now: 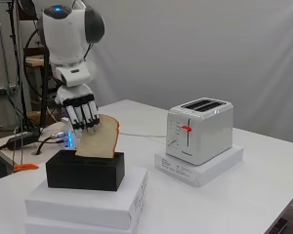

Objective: Teleoperate dual arm-hand system to toast a bread

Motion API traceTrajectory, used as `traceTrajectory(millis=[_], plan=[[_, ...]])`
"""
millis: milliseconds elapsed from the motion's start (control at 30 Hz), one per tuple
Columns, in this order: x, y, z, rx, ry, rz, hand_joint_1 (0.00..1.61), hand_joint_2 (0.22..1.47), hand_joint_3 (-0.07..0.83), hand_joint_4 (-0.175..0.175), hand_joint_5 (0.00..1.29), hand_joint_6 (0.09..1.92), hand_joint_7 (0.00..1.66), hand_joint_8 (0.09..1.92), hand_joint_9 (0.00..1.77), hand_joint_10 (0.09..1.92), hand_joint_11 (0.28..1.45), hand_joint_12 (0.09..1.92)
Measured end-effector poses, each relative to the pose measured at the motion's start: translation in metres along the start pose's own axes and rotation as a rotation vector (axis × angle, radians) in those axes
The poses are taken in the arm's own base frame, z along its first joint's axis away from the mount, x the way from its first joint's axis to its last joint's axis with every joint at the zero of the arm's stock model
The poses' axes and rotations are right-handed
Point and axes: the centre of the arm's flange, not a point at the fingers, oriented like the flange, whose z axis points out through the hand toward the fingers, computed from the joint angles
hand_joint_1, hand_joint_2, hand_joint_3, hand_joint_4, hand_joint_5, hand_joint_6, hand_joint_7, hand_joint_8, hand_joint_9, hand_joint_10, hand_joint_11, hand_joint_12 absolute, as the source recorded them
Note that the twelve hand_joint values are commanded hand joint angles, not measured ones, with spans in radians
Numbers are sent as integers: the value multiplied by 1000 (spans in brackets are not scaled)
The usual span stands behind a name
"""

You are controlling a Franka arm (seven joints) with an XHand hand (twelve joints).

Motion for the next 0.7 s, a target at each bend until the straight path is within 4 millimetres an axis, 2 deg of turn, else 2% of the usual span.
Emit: traceTrajectory(millis=[33,67,133,167,233,300,400,500,567,633,700], plan=[[0,-7,-12,-18,29,2,1373,1109,-1,-175,740,1231,1055,759,1103,940,657,616],[2,-19,-30,-46,63,-2,1332,1109,-6,-175,770,1205,1122,706,1153,757,662,602],[6,-29,-48,-71,87,1,1282,1103,-2,-175,812,1139,1211,652,1330,344,680,638],[8,-32,-57,-84,102,-3,1270,1105,-1,-175,812,1128,1216,670,1390,217,682,664],[12,-40,-70,-91,136,-23,1257,1120,1,-175,788,1136,1186,758,1458,93,679,711],[20,-53,-79,-67,144,-67,1248,1139,0,-175,754,1166,1145,840,1461,87,660,681],[37,-71,-94,-29,52,-106,1244,1141,1,-175,747,1218,1138,827,1451,87,671,600],[84,-105,-121,-53,-38,-161,1231,1166,-2,-169,705,1308,1083,896,1369,87,711,354],[117,-132,-136,-75,-67,-207,1226,1166,0,-155,706,1325,1077,890,1369,87,752,285],[129,-149,-129,-36,-108,-225,1232,1162,-1,-163,717,1290,1082,908,1430,87,753,477],[139,-168,-107,41,-203,-239,1232,1161,-2,-156,726,1268,1079,923,1455,87,710,603]])
